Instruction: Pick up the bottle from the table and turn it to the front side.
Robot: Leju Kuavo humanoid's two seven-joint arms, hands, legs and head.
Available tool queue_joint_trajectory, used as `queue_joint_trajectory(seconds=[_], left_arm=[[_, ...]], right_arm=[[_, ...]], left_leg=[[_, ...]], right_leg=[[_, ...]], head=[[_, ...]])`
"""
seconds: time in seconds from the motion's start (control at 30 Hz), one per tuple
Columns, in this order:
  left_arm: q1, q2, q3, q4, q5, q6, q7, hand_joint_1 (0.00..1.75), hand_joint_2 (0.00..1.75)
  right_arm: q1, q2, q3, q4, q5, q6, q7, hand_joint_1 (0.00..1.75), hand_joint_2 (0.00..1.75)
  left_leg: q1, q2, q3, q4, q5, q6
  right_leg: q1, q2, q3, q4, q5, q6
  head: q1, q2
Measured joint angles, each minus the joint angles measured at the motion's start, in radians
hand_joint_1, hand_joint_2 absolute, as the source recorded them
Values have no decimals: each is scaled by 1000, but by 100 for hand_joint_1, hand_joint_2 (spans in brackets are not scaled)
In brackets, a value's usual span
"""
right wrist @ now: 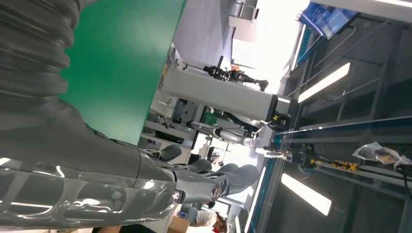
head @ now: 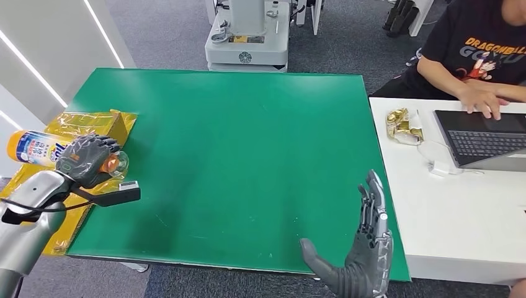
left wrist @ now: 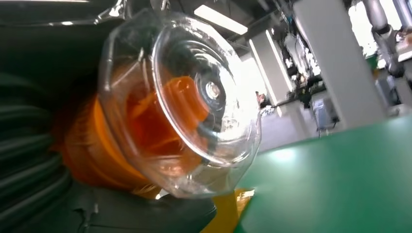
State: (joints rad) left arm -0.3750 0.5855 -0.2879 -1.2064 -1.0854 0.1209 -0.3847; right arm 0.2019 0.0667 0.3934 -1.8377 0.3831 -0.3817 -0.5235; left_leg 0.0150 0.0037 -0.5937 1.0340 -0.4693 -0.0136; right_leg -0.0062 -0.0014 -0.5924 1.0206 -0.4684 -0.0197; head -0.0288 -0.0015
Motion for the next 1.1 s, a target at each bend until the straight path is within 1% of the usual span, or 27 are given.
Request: queue_joint_trajectory(seconds=[0.07, 0.17, 0.27, 0.37, 0.5, 0.67, 0.8, 1.1], left_arm=[[-45, -19, -31, 108, -18, 21, 9, 175, 175], [-91, -36, -62, 232, -24, 36, 15, 175, 175], [-121, -45, -79, 324, -28, 38, 30, 175, 175], [-135, -46, -87, 382, -30, 41, 33, 175, 175], [-143, -46, -91, 428, -30, 42, 26, 175, 175], [-146, -53, -102, 465, -15, 50, -7, 175, 175], [-145, -64, -115, 479, -12, 55, -23, 175, 175], [-146, -84, -143, 500, -13, 76, -27, 175, 175]], right_arm=[[5, 8, -2, -12, 9, 5, 10, 0, 175], [11, 19, -7, -30, 22, 14, 23, 0, 175], [16, 27, -15, -45, 30, 16, 31, 0, 175], [21, 34, -24, -54, 32, 16, 33, 0, 175], [25, 39, -32, -59, 33, 19, 33, 0, 175], [27, 44, -40, -58, 29, 42, 29, 0, 175], [26, 47, -46, -57, 29, 49, 28, 0, 175], [27, 52, -56, -57, 29, 51, 30, 0, 175]], left_leg=[[0, 1, 0, 0, 0, 0], [0, 2, 0, 0, 0, 0], [0, 2, 0, 0, 0, 0], [0, 2, 0, 0, 0, 0], [0, 2, 0, 0, 0, 0], [0, 2, 0, 0, 0, 0], [0, 2, 0, 0, 0, 0], [0, 2, 0, 0, 0, 0]], right_leg=[[0, 1, 0, 0, 1, 0], [0, 3, -1, 0, 1, 0], [0, 3, -1, 0, 1, 0], [0, 3, -1, 0, 0, 0], [0, 3, -1, 0, 0, 0], [0, 3, -1, 0, 0, 0], [0, 2, -1, 0, 0, 0], [0, 3, -1, 0, 0, 0]], head=[[0, 0], [0, 0], [0, 0], [0, 0], [0, 0], [0, 0], [0, 0], [0, 0]])
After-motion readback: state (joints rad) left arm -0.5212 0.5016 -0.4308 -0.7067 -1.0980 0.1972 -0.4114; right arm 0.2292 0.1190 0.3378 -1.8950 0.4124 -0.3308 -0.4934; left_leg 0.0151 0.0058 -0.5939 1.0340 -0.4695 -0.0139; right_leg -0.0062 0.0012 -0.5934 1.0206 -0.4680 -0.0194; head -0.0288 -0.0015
